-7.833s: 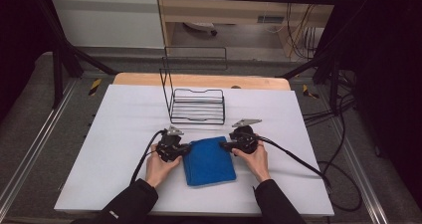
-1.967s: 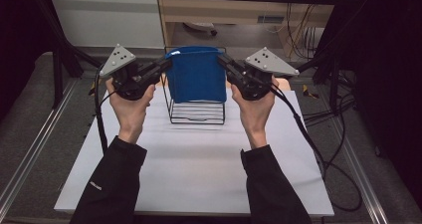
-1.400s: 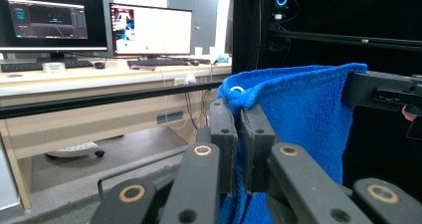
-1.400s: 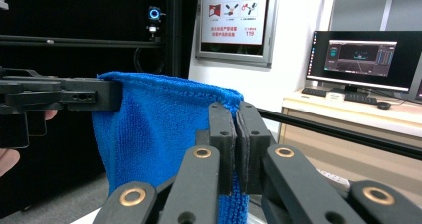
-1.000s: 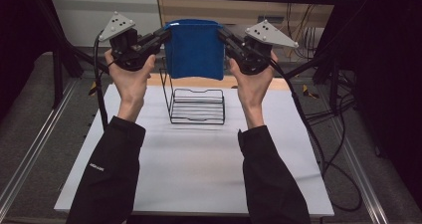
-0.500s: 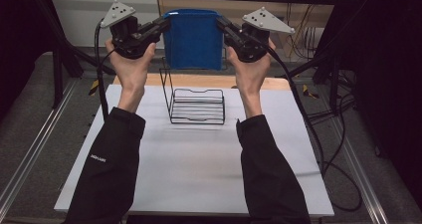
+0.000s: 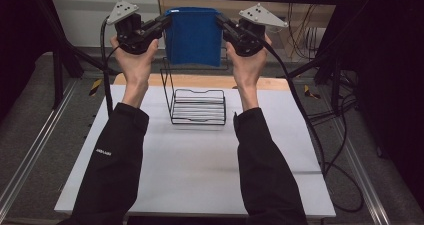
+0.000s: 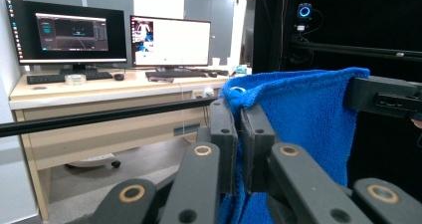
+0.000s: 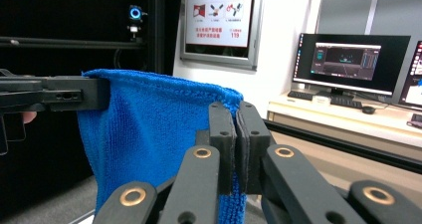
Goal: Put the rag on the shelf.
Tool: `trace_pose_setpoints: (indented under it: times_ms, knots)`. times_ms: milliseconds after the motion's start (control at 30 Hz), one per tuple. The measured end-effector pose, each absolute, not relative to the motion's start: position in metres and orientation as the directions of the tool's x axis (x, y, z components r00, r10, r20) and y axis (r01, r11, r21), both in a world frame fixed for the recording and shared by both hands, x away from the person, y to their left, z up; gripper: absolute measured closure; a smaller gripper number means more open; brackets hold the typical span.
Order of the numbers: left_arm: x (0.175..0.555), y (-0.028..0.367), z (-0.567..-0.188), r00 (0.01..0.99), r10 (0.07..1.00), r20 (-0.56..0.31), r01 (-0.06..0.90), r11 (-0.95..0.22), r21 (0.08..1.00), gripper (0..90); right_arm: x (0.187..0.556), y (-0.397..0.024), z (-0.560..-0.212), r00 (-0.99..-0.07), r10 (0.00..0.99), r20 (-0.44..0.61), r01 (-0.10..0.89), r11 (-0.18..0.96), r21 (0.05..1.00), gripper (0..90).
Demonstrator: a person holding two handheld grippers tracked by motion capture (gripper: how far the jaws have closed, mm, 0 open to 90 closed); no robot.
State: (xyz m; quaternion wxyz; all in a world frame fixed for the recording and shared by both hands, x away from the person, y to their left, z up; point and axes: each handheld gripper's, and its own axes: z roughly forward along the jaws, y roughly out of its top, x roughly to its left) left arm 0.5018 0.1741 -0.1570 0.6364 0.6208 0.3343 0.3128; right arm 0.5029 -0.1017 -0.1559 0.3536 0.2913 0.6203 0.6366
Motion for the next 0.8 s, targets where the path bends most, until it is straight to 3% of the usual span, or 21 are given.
trace_pose_setpoints:
  times_ms: [800]
  knots:
    - [0.506, 0.178, -0.188, 0.595, 0.804, -0.012, 0.049, -0.022, 0.999, 85.6, 0.512, -0.102, -0.182, -0.593, 0.801, -0.075, -0.012, 0.084, 0.996, 87.6]
